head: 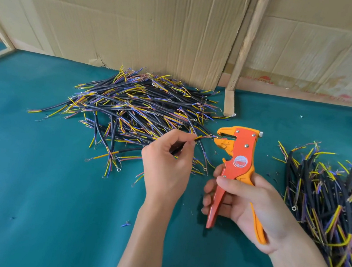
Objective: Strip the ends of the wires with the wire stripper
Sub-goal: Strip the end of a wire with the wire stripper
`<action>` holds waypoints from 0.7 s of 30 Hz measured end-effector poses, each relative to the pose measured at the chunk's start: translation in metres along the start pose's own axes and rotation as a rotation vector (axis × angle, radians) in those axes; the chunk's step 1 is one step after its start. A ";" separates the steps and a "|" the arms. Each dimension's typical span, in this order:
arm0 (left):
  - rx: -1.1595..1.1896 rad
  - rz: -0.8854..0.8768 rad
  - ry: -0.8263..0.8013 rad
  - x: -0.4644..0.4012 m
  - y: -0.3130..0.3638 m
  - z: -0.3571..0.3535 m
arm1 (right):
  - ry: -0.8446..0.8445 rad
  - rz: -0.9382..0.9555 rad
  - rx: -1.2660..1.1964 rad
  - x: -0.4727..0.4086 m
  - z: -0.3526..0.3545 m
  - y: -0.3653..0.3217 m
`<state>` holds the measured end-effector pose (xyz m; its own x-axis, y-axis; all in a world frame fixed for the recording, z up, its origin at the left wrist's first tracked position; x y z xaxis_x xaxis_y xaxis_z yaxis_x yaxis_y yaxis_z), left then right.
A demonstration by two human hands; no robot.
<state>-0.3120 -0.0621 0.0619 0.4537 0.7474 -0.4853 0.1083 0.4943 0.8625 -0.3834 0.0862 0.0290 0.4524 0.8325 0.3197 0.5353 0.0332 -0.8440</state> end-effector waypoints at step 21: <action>0.295 0.361 -0.432 0.000 0.061 -0.067 | 0.099 0.043 -0.202 0.001 0.014 0.004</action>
<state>-0.3649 -0.0022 0.1046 0.8165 0.5672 -0.1081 0.0930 0.0557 0.9941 -0.3906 0.0951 0.0199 0.5404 0.7720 0.3346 0.6418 -0.1210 -0.7572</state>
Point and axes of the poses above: each hand's wrist, its own x-axis away from the middle knuckle, its own z-axis out of the back of the hand, y = z × x, the point moved 7 cm from there along -x, towards the middle knuckle, and after that the axes turned 5 degrees about -z, right-handed, at the moved point
